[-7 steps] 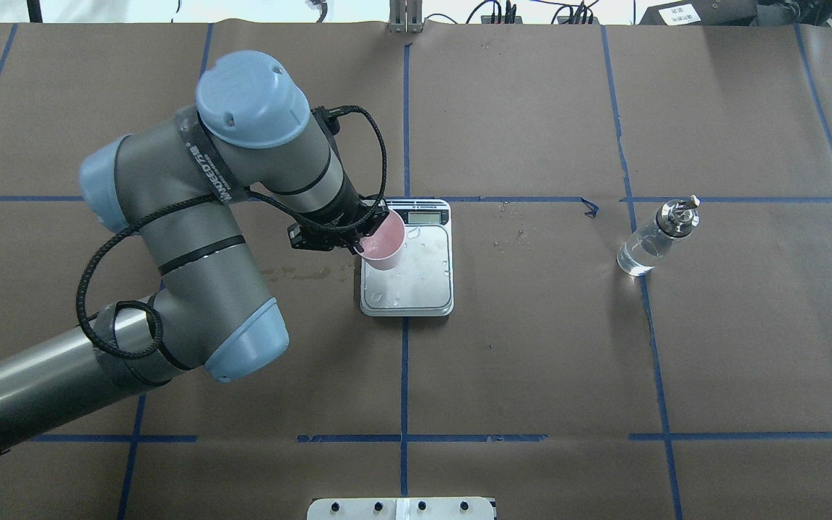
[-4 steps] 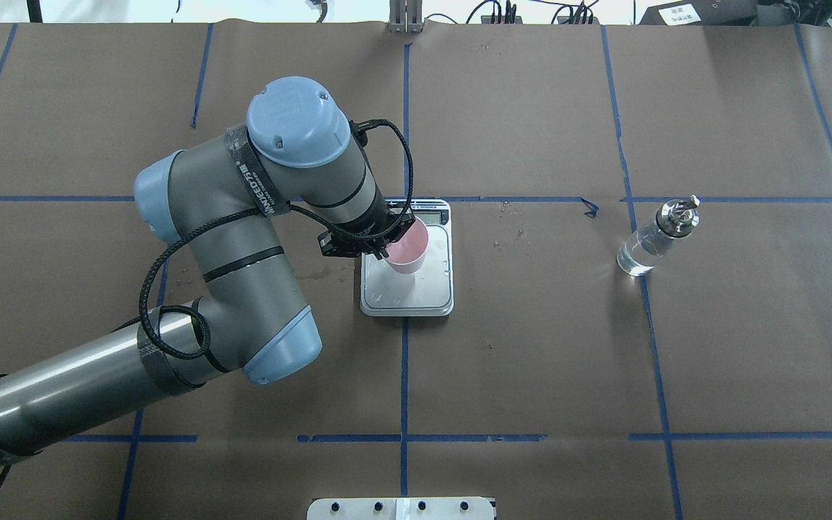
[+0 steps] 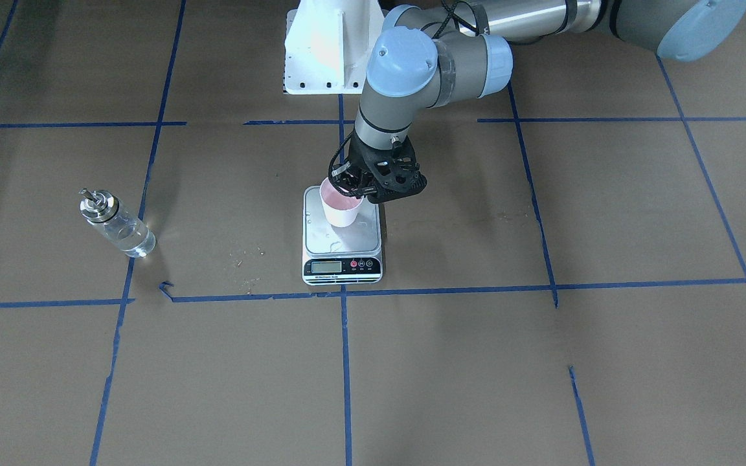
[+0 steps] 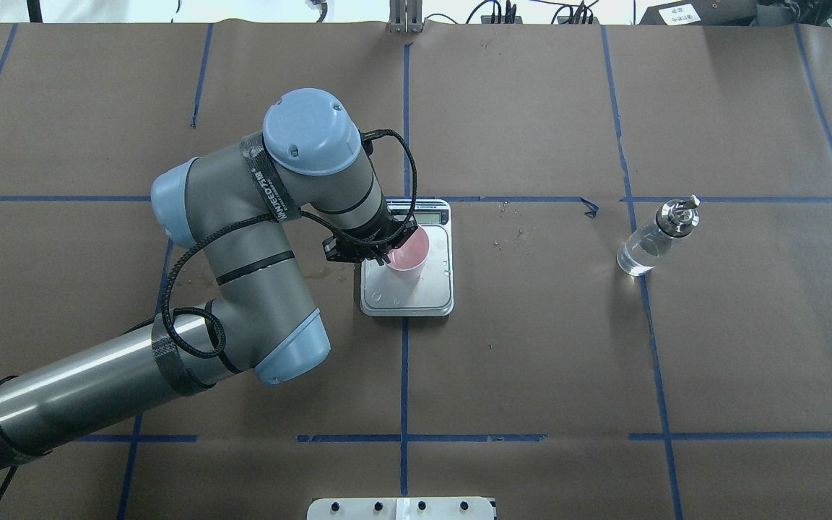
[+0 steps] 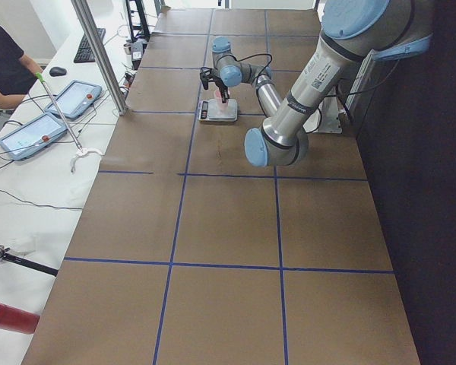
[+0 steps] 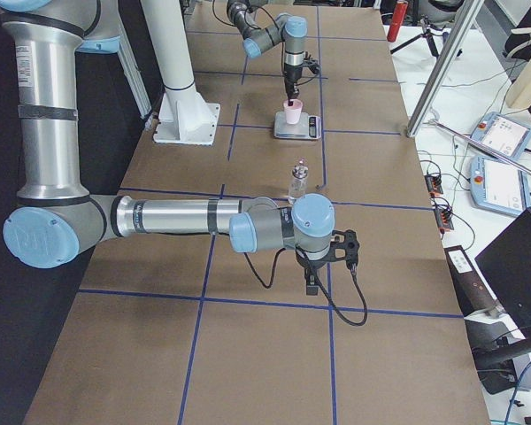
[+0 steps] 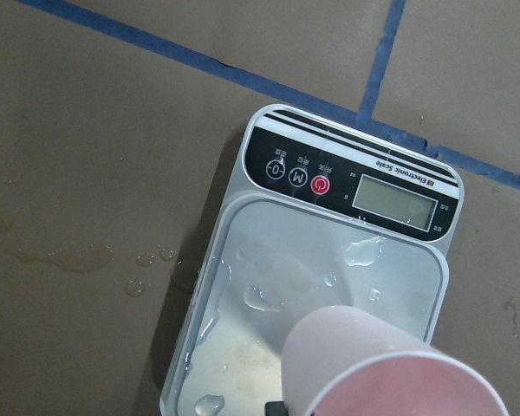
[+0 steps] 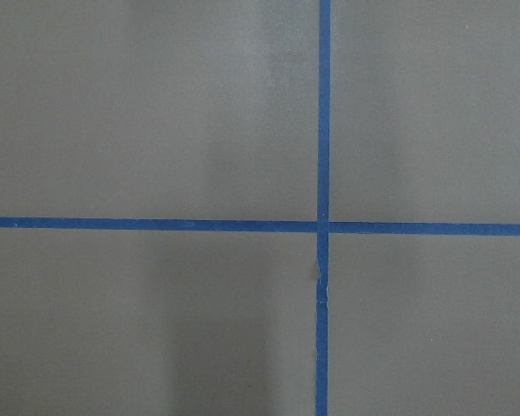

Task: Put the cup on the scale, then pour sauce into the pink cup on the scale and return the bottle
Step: 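Carry the pink cup with the left gripper onto the scale, then release the cup and lift the left gripper away while the right arm reaches in, then grasp the glass sauce dispenser with the right gripper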

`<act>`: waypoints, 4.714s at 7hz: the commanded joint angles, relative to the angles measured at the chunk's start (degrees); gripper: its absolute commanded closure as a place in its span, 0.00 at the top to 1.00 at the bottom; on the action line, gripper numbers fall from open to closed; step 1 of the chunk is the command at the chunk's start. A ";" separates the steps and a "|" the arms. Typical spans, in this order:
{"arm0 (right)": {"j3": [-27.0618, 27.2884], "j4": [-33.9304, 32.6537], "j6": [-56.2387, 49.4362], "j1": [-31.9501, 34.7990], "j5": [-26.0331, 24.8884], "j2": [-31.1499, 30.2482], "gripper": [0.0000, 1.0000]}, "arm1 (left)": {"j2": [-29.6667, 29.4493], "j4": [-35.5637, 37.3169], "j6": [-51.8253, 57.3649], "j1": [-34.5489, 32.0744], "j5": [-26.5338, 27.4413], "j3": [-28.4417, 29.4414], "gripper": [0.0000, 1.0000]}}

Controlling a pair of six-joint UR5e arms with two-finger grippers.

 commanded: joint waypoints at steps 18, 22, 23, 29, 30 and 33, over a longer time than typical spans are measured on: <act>35.09 8.61 79.09 -67.83 -75.96 -5.64 1.00 | 31.95 10.74 74.97 -39.75 -6.33 -22.36 1.00; 13.53 19.71 78.49 -72.24 -94.99 0.53 1.00 | 31.96 10.56 78.80 -41.35 -6.24 -20.06 1.00; 12.10 19.72 78.31 -72.25 -96.32 0.89 1.00 | 31.96 10.56 78.80 -41.35 -6.24 -20.06 1.00; 7.08 19.63 75.06 -69.79 -98.53 5.02 0.96 | 31.61 10.56 78.71 -41.27 -6.33 -19.53 1.00; 7.08 19.63 75.06 -69.61 -98.53 5.02 0.93 | 31.52 10.56 78.28 -41.18 -6.33 -19.53 1.00; 8.47 19.72 72.45 -69.09 -98.00 5.28 0.00 | 31.26 10.56 78.19 -41.18 -6.50 -19.01 1.00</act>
